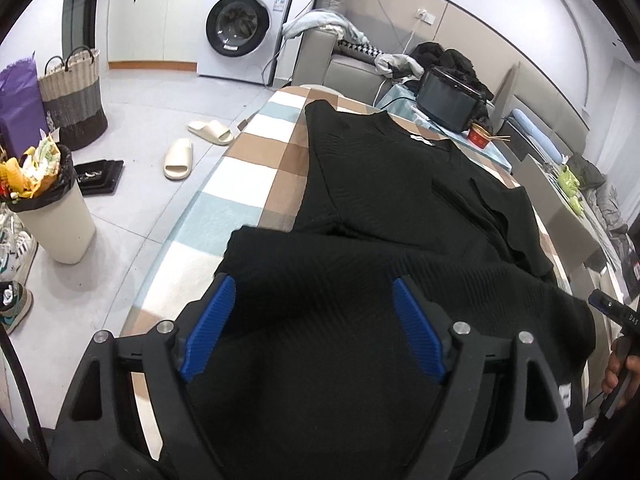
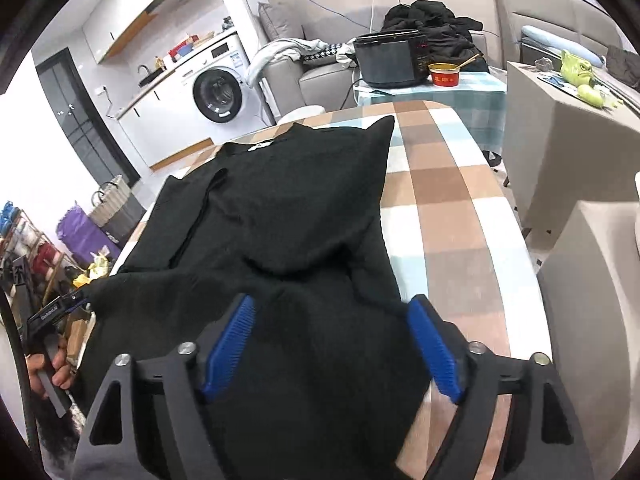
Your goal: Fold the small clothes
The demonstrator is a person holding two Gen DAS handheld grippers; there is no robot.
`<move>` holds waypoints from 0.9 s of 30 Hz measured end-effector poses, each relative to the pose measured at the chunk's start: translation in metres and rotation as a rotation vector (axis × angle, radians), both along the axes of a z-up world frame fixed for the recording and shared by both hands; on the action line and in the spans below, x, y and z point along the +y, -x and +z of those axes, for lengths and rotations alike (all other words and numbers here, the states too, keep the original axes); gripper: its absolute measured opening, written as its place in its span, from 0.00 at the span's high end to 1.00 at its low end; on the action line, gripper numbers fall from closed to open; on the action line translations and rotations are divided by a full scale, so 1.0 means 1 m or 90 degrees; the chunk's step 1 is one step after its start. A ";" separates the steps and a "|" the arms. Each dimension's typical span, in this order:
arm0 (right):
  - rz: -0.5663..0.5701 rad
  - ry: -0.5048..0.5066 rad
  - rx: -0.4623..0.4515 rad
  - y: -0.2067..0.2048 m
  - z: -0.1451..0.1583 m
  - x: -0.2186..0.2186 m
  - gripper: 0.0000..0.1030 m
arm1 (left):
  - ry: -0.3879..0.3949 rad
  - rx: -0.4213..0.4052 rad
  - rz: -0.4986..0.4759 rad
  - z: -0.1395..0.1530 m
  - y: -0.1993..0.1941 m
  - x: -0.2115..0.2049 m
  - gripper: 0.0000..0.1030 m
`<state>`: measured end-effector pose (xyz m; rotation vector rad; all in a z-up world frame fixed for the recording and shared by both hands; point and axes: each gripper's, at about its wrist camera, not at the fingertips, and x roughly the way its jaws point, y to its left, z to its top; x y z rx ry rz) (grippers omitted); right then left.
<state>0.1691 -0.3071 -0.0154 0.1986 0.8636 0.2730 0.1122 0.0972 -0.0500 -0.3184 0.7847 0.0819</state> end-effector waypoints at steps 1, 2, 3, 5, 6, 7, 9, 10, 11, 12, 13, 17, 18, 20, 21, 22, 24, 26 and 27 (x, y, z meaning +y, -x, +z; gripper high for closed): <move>0.006 -0.001 -0.003 0.007 -0.001 -0.001 0.16 | -0.008 -0.005 -0.002 0.000 0.008 0.000 0.22; 0.011 0.001 -0.005 0.011 -0.002 0.000 0.15 | -0.017 -0.006 -0.002 0.000 0.014 0.000 0.22; 0.013 0.007 -0.008 0.017 -0.003 -0.001 0.15 | -0.025 -0.007 -0.002 0.000 0.020 0.001 0.22; 0.013 0.016 -0.015 0.028 -0.005 0.000 0.15 | -0.040 -0.006 0.001 -0.002 0.033 0.003 0.21; 0.012 0.017 -0.016 0.035 -0.006 -0.002 0.15 | -0.042 -0.006 0.005 -0.003 0.039 0.005 0.21; 0.010 0.015 -0.017 0.041 -0.007 -0.004 0.15 | -0.040 -0.005 0.008 -0.005 0.046 0.007 0.21; 0.007 0.003 -0.012 0.053 -0.010 -0.013 0.15 | -0.032 -0.003 0.008 -0.008 0.056 0.011 0.21; 0.004 0.001 -0.007 0.057 -0.012 -0.015 0.15 | -0.024 0.002 0.011 -0.011 0.061 0.013 0.21; -0.002 0.000 -0.001 0.062 -0.014 -0.020 0.15 | -0.021 0.005 0.015 -0.012 0.064 0.014 0.21; -0.009 0.002 0.004 0.066 -0.017 -0.026 0.15 | -0.019 0.006 0.018 -0.015 0.068 0.015 0.21; -0.011 0.002 0.008 0.070 -0.020 -0.030 0.15 | -0.016 0.010 0.022 -0.018 0.071 0.017 0.21; -0.011 -0.004 0.027 0.082 -0.035 -0.043 0.16 | -0.007 0.027 0.028 -0.026 0.078 0.021 0.21; -0.006 -0.007 0.029 0.084 -0.038 -0.044 0.21 | -0.008 0.029 0.028 -0.028 0.078 0.022 0.21; 0.011 -0.016 0.037 0.085 -0.044 -0.045 0.22 | -0.018 0.036 0.028 -0.031 0.077 0.023 0.21; 0.016 -0.019 0.042 0.086 -0.048 -0.044 0.22 | -0.020 0.040 0.031 -0.033 0.076 0.024 0.21; 0.020 -0.013 0.048 0.086 -0.051 -0.043 0.23 | -0.020 0.047 0.034 -0.035 0.074 0.025 0.21; 0.027 0.001 0.054 0.085 -0.056 -0.039 0.26 | -0.012 0.059 0.034 -0.039 0.069 0.026 0.21; 0.033 0.002 0.056 0.084 -0.059 -0.036 0.26 | -0.012 0.074 0.029 -0.045 0.065 0.025 0.21; 0.037 0.003 0.056 0.084 -0.060 -0.035 0.26 | -0.018 0.085 0.026 -0.048 0.062 0.023 0.21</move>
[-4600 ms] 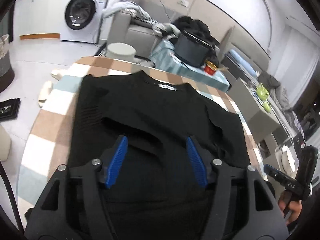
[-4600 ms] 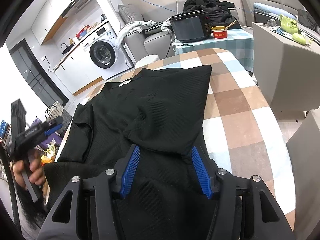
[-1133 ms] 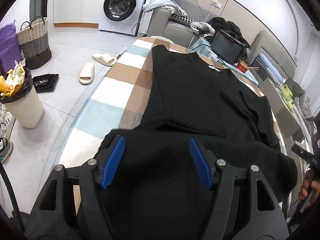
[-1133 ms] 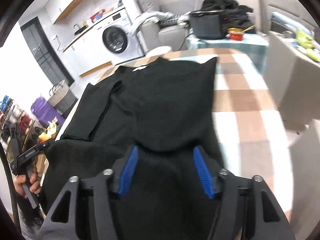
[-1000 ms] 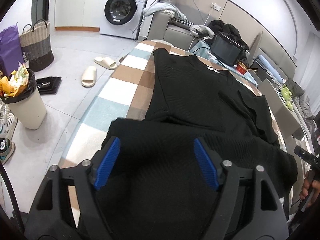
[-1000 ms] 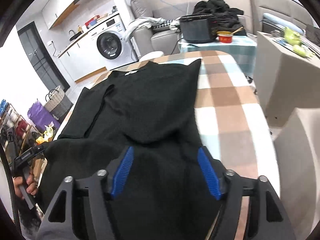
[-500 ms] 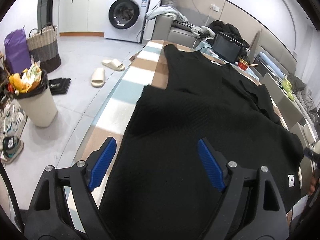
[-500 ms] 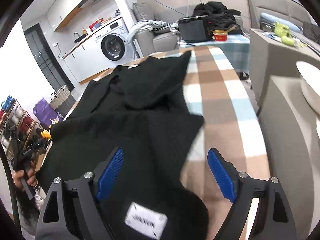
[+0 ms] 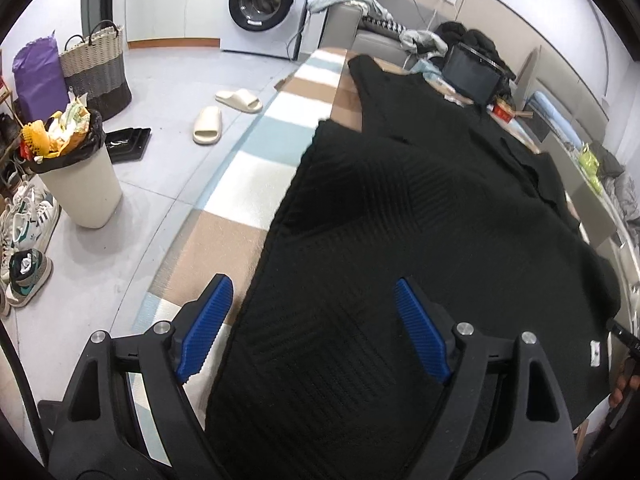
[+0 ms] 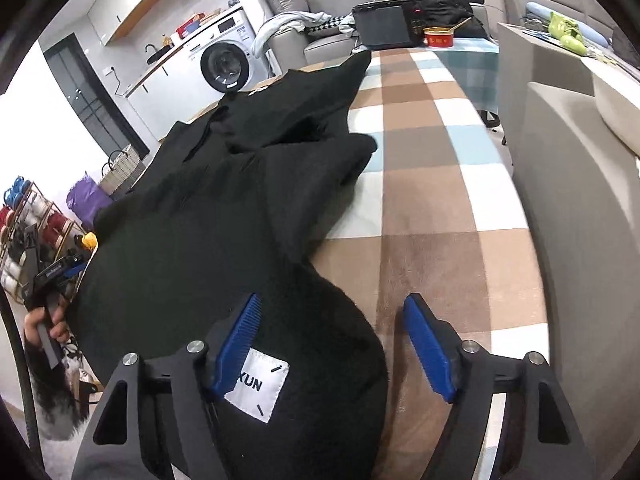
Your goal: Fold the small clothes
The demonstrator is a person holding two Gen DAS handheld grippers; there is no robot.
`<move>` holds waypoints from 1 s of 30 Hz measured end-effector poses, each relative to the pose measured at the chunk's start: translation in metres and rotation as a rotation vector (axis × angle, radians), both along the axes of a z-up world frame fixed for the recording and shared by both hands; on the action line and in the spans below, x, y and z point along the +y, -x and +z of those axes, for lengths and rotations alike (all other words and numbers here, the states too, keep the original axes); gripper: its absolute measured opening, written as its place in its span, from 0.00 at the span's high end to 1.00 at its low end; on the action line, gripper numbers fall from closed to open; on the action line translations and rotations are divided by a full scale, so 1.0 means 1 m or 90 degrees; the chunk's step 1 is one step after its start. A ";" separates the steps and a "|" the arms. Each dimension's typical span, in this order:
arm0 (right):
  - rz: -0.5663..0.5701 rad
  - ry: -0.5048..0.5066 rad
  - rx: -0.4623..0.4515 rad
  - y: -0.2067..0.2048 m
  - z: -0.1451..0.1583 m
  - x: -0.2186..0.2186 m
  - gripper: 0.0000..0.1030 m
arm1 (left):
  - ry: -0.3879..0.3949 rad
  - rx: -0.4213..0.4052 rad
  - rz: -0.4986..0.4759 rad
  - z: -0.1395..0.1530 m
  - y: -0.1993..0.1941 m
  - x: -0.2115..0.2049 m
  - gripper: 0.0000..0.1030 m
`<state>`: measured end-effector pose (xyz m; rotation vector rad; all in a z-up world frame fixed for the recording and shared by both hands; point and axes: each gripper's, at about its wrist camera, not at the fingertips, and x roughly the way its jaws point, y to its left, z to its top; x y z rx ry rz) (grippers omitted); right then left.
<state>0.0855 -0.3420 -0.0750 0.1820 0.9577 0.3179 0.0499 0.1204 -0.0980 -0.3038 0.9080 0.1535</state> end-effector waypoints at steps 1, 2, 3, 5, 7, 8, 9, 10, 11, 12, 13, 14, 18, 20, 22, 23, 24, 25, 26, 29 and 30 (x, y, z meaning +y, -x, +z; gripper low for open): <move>0.002 0.002 -0.001 0.000 0.000 0.001 0.26 | -0.005 0.008 -0.001 -0.001 -0.002 -0.002 0.21; 0.003 0.006 -0.003 0.001 0.000 0.002 0.26 | -0.017 0.009 -0.003 -0.002 -0.003 -0.005 0.21; 0.005 0.008 -0.005 0.001 0.001 0.003 0.26 | -0.026 0.013 -0.005 -0.003 -0.004 -0.007 0.21; 0.006 0.008 -0.007 0.002 0.001 0.004 0.26 | -0.048 0.020 -0.013 -0.004 -0.008 -0.012 0.22; 0.006 0.006 -0.006 0.002 0.000 0.004 0.26 | -0.077 0.025 -0.014 -0.006 -0.009 -0.016 0.31; 0.006 0.006 -0.005 0.002 -0.001 0.004 0.26 | -0.091 0.026 -0.016 -0.006 -0.009 -0.019 0.39; 0.007 0.008 -0.009 0.003 0.000 0.004 0.27 | -0.090 0.021 -0.022 -0.005 -0.010 -0.020 0.43; 0.008 0.008 -0.010 0.003 0.000 0.005 0.27 | -0.084 0.017 -0.024 -0.004 -0.008 -0.021 0.55; 0.011 0.001 -0.010 0.004 0.000 0.005 0.27 | -0.082 0.015 -0.024 -0.003 -0.008 -0.021 0.70; 0.017 -0.008 -0.008 0.004 0.000 0.006 0.29 | -0.074 0.013 -0.029 -0.003 -0.007 -0.021 0.76; 0.024 -0.013 -0.007 0.005 0.000 0.007 0.32 | -0.060 0.009 -0.035 -0.002 -0.007 -0.020 0.87; 0.031 -0.013 -0.007 0.005 0.000 0.008 0.33 | -0.058 0.005 -0.031 -0.001 -0.006 -0.020 0.92; 0.037 0.016 -0.018 0.006 -0.003 0.011 0.78 | -0.061 -0.026 -0.021 0.007 0.002 -0.018 0.93; 0.026 -0.003 -0.011 0.003 -0.004 0.005 0.92 | -0.058 -0.049 -0.019 0.013 0.008 -0.017 0.94; 0.028 -0.039 -0.019 0.006 -0.001 -0.001 0.93 | -0.052 -0.068 -0.018 0.022 0.015 -0.016 0.94; 0.029 -0.057 -0.028 0.007 0.002 -0.004 0.93 | -0.042 -0.080 -0.017 0.028 0.018 -0.014 0.94; 0.036 -0.080 -0.042 0.010 0.007 -0.006 0.93 | -0.031 -0.092 -0.017 0.034 0.021 -0.012 0.94; 0.043 -0.098 -0.062 0.013 0.012 -0.008 0.94 | -0.019 -0.106 -0.017 0.040 0.025 -0.010 0.94; 0.050 -0.119 -0.092 0.019 0.019 -0.011 0.94 | -0.001 -0.123 -0.013 0.048 0.029 -0.006 0.94; 0.061 -0.199 -0.177 0.033 0.040 -0.020 0.94 | 0.043 -0.167 -0.009 0.066 0.043 0.002 0.95; 0.058 -0.214 -0.196 0.035 0.046 -0.021 0.94 | 0.052 -0.179 -0.009 0.073 0.047 0.003 0.95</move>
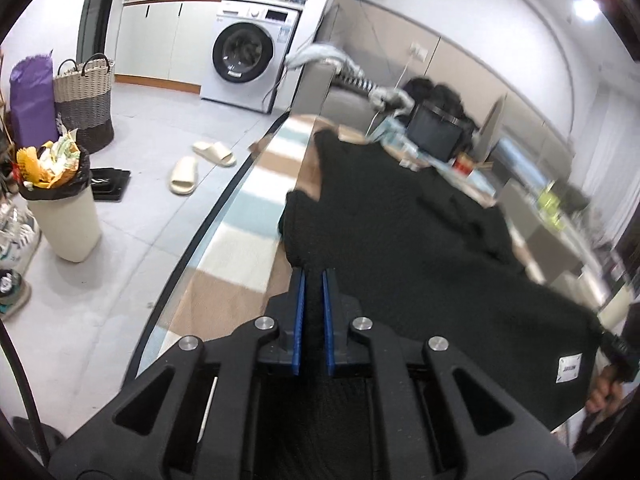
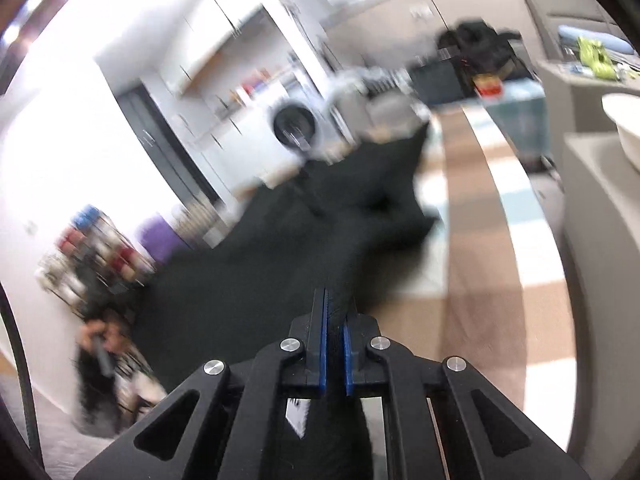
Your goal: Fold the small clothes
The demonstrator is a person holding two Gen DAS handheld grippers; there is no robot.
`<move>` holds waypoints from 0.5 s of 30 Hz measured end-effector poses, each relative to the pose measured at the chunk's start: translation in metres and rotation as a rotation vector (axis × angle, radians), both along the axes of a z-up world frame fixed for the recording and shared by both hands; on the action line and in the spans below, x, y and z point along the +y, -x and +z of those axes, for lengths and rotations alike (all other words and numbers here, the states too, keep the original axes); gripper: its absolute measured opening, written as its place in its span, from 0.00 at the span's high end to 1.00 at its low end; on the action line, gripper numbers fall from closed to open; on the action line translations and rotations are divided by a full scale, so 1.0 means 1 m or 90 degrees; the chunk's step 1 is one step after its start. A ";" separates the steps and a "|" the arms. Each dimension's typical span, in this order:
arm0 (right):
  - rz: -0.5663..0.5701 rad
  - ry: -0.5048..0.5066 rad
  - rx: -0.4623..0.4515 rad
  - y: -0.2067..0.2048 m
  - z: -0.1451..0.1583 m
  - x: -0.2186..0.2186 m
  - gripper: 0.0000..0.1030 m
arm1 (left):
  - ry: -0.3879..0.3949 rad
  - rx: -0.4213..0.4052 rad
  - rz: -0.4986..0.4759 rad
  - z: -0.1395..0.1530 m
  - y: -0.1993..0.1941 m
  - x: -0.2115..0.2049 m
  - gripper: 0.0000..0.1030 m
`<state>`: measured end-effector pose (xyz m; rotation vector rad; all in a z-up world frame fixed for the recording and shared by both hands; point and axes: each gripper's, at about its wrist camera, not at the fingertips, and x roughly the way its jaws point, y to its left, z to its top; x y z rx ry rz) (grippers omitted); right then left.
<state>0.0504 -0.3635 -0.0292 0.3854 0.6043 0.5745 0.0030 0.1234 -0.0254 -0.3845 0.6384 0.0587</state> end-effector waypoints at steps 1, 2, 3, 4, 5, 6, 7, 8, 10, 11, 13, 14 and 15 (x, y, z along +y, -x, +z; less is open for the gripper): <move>-0.003 -0.012 -0.014 0.002 0.004 -0.001 0.94 | 0.003 -0.008 -0.002 0.006 0.004 0.002 0.95; -0.008 -0.023 -0.030 0.004 0.009 -0.002 0.94 | 0.002 -0.015 0.000 0.010 0.007 0.002 0.96; -0.010 -0.028 -0.039 0.006 0.013 -0.003 0.94 | 0.000 -0.024 0.003 0.015 0.010 0.002 0.96; -0.014 -0.040 -0.051 0.007 0.016 -0.004 0.94 | -0.001 -0.032 0.005 0.020 0.013 0.003 0.97; -0.019 -0.051 -0.058 0.008 0.019 -0.005 0.94 | -0.001 -0.040 0.008 0.024 0.016 0.004 0.98; -0.025 -0.060 -0.061 0.008 0.021 -0.007 0.94 | 0.001 -0.049 0.017 0.028 0.019 0.005 0.99; -0.033 -0.070 -0.066 0.007 0.022 -0.008 0.94 | 0.005 -0.056 0.021 0.031 0.022 0.007 1.00; -0.039 -0.083 -0.066 0.007 0.024 -0.011 0.94 | 0.007 -0.062 0.025 0.034 0.025 0.009 1.00; -0.041 -0.096 -0.066 0.007 0.027 -0.017 0.94 | -0.007 -0.072 0.034 0.039 0.032 0.011 1.00; -0.052 -0.074 -0.072 0.008 0.029 -0.017 0.94 | -0.011 -0.070 0.034 0.040 0.034 0.011 1.00; -0.063 -0.036 -0.065 0.007 0.029 -0.015 0.94 | -0.015 -0.056 0.032 0.037 0.034 0.012 1.00; -0.060 -0.026 -0.054 0.004 0.027 -0.014 0.94 | -0.018 -0.041 0.031 0.034 0.033 0.012 1.00; -0.065 -0.015 -0.050 0.003 0.025 -0.014 0.94 | -0.020 -0.026 0.030 0.030 0.031 0.013 1.00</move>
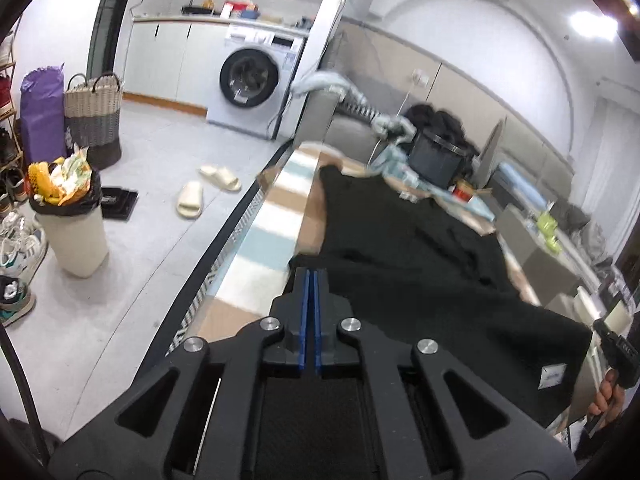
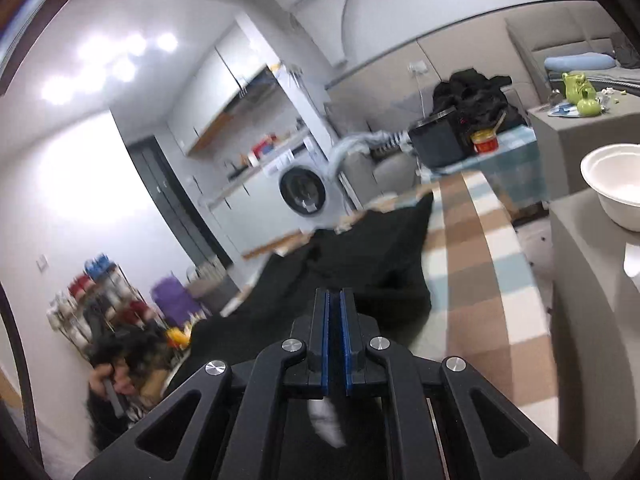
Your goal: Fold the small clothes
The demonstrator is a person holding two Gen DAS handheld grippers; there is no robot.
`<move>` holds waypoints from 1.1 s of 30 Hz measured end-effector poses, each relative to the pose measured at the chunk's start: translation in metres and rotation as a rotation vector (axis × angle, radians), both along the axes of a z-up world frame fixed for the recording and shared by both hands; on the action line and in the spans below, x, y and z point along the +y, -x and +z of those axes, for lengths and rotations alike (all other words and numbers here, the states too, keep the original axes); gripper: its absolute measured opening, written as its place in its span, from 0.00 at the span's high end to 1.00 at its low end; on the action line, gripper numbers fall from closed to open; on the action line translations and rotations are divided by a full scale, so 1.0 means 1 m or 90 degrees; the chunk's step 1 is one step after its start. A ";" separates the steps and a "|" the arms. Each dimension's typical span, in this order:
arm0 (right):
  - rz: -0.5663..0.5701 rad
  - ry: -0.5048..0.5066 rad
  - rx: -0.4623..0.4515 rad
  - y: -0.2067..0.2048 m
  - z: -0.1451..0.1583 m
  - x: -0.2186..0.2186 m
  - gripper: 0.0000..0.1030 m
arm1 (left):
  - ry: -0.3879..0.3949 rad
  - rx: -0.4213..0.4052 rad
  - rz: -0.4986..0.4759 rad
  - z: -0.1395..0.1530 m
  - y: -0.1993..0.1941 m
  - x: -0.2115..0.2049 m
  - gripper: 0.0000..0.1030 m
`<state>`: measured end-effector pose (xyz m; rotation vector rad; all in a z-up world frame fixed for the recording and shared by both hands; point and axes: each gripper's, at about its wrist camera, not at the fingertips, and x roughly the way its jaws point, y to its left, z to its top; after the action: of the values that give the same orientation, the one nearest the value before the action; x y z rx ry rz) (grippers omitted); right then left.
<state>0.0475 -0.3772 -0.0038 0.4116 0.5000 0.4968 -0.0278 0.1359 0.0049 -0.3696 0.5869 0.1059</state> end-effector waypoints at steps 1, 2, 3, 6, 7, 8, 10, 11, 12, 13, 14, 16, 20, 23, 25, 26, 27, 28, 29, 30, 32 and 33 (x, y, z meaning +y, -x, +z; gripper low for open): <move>-0.008 0.021 0.007 -0.001 -0.002 0.001 0.94 | 0.000 0.008 -0.005 -0.004 -0.004 0.000 1.00; -0.013 0.042 0.017 -0.003 -0.005 0.003 0.93 | -0.002 0.025 -0.012 -0.010 -0.007 -0.001 0.92; -0.021 0.064 0.035 -0.006 -0.009 0.005 0.86 | -0.004 0.042 -0.017 -0.017 -0.011 -0.002 0.85; -0.038 0.103 0.075 -0.012 -0.023 0.006 0.53 | -0.028 0.079 -0.015 -0.037 -0.022 -0.004 0.40; -0.038 0.114 0.082 -0.013 -0.027 0.007 0.52 | -0.041 0.085 -0.013 -0.044 -0.025 -0.006 0.35; -0.037 0.129 0.095 -0.016 -0.032 0.009 0.52 | -0.049 0.099 -0.020 -0.051 -0.029 -0.008 0.35; -0.045 0.152 0.127 -0.021 -0.042 0.009 0.46 | -0.045 0.123 -0.036 -0.066 -0.040 -0.011 0.35; -0.043 0.160 0.152 -0.025 -0.050 0.009 0.45 | -0.048 0.135 -0.041 -0.071 -0.044 -0.013 0.35; -0.041 0.163 0.166 -0.027 -0.055 0.009 0.45 | -0.056 0.147 -0.042 -0.078 -0.050 -0.014 0.35; -0.038 0.165 0.174 -0.027 -0.058 0.009 0.45 | -0.066 0.161 -0.041 -0.084 -0.054 -0.016 0.35; -0.035 0.169 0.181 -0.028 -0.061 0.009 0.45 | -0.070 0.174 -0.042 -0.089 -0.056 -0.017 0.35; -0.033 0.176 0.187 -0.029 -0.065 0.010 0.39 | -0.069 0.206 -0.044 -0.099 -0.062 -0.018 0.35; -0.019 0.174 0.202 -0.029 -0.068 0.008 0.36 | -0.078 0.218 -0.056 -0.105 -0.065 -0.023 0.35; -0.007 0.162 0.206 -0.027 -0.069 0.005 0.31 | -0.085 0.209 -0.061 -0.106 -0.066 -0.026 0.49; 0.010 0.163 0.213 -0.026 -0.070 0.007 0.31 | -0.095 0.203 -0.061 -0.106 -0.067 -0.028 0.68; 0.026 0.155 0.214 -0.025 -0.070 0.008 0.31 | -0.091 0.200 -0.062 -0.107 -0.067 -0.028 0.81; 0.036 0.150 0.213 -0.024 -0.070 0.009 0.28 | -0.082 0.196 -0.065 -0.106 -0.066 -0.027 0.90; 0.042 0.152 0.211 -0.024 -0.071 0.011 0.25 | -0.065 0.191 -0.073 -0.107 -0.066 -0.026 0.94; 0.047 0.154 0.209 -0.023 -0.071 0.013 0.24 | -0.060 0.190 -0.071 -0.106 -0.066 -0.025 0.94; 0.055 0.156 0.210 -0.023 -0.072 0.015 0.24 | -0.058 0.190 -0.071 -0.105 -0.067 -0.025 0.95; 0.068 0.153 0.211 -0.022 -0.070 0.017 0.24 | -0.052 0.180 -0.070 -0.102 -0.066 -0.023 0.95; 0.075 0.145 0.204 -0.020 -0.068 0.016 0.24 | -0.046 0.173 -0.070 -0.100 -0.065 -0.022 0.95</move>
<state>0.0673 -0.3610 -0.0721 0.2441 0.8858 0.4838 0.0371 0.1142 -0.0948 -0.2530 0.8680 0.0711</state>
